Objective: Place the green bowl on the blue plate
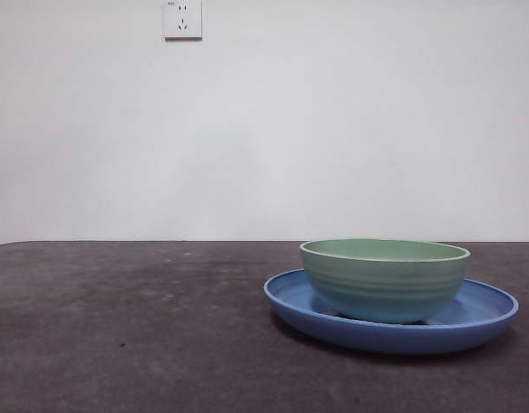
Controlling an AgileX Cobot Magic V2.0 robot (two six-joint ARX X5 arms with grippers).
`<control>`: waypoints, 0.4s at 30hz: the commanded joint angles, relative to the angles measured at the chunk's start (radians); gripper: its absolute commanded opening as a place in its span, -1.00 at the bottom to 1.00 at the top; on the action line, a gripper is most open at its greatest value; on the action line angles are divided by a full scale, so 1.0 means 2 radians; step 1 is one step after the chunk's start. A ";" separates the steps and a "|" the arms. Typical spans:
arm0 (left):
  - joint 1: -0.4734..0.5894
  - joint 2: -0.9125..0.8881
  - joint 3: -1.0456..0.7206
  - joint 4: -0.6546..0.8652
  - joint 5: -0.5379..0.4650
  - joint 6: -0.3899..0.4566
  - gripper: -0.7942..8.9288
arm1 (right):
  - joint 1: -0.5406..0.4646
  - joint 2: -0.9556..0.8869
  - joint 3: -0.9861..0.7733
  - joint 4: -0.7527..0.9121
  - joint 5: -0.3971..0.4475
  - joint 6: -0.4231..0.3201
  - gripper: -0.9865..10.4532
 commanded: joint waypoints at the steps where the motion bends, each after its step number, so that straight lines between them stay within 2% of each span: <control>1: -0.003 -0.061 -0.066 -0.010 0.000 0.038 0.40 | 0.002 0.003 0.006 0.005 0.000 0.005 0.24; 12: -0.003 -0.271 -0.334 0.109 0.032 0.025 0.40 | 0.002 0.011 0.006 -0.008 0.000 0.021 0.23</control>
